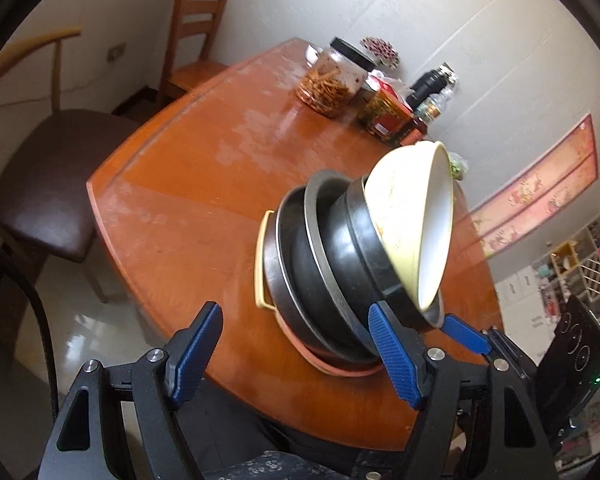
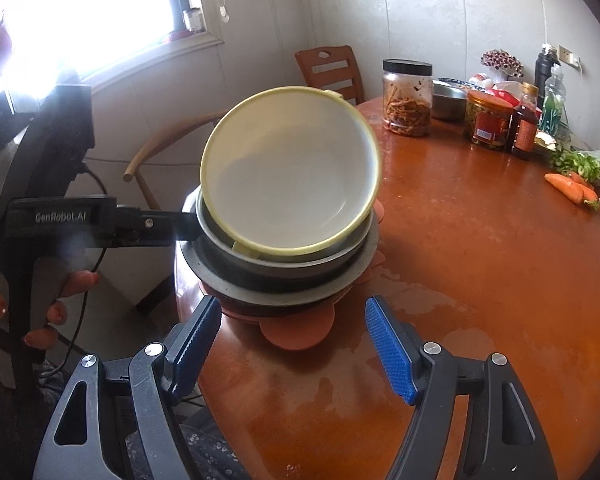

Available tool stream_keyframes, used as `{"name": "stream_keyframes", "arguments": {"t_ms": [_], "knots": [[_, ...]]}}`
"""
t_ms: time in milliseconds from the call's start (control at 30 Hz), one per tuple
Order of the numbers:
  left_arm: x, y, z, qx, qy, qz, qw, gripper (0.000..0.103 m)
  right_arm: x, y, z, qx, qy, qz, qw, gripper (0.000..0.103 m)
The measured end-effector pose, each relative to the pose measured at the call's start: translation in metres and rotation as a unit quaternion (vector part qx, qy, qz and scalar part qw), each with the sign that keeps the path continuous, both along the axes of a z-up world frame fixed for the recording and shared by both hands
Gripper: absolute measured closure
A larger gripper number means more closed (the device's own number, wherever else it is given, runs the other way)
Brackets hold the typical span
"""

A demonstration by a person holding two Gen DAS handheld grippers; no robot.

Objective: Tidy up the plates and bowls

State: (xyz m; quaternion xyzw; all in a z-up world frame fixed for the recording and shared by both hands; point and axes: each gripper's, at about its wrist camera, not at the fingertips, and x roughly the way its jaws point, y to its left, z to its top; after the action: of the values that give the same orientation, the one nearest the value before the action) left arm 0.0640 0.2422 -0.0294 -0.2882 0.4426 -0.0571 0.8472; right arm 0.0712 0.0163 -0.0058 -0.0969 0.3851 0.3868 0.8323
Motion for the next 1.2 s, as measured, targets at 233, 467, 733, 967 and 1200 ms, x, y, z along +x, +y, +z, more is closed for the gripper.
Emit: {"name": "stream_keyframes", "arguments": {"t_ms": [233, 467, 733, 967, 1200], "knots": [[0.012, 0.017, -0.015, -0.072, -0.007, -0.049, 0.9961, 0.028, 0.005, 0.012, -0.012, -0.013, 0.000, 0.006, 1.000, 0.027], [0.025, 0.016, -0.022, -0.096, -0.018, -0.090, 0.9911, 0.026, 0.011, 0.020, -0.022, -0.018, -0.001, 0.000, 1.000, 0.027], [0.049, -0.015, -0.019, -0.058, -0.019, -0.145, 0.9875, 0.023, 0.022, 0.011, -0.024, -0.014, -0.018, -0.013, 1.000, 0.027], [0.078, -0.044, -0.015, -0.009, -0.012, -0.177, 0.9841, 0.016, 0.034, -0.002, -0.025, -0.020, -0.023, -0.021, 0.999, 0.029], [0.106, -0.080, -0.012, 0.010, -0.009, -0.209, 0.9777, 0.014, 0.048, -0.030, -0.025, -0.024, -0.024, -0.048, 0.998, 0.029]]}}
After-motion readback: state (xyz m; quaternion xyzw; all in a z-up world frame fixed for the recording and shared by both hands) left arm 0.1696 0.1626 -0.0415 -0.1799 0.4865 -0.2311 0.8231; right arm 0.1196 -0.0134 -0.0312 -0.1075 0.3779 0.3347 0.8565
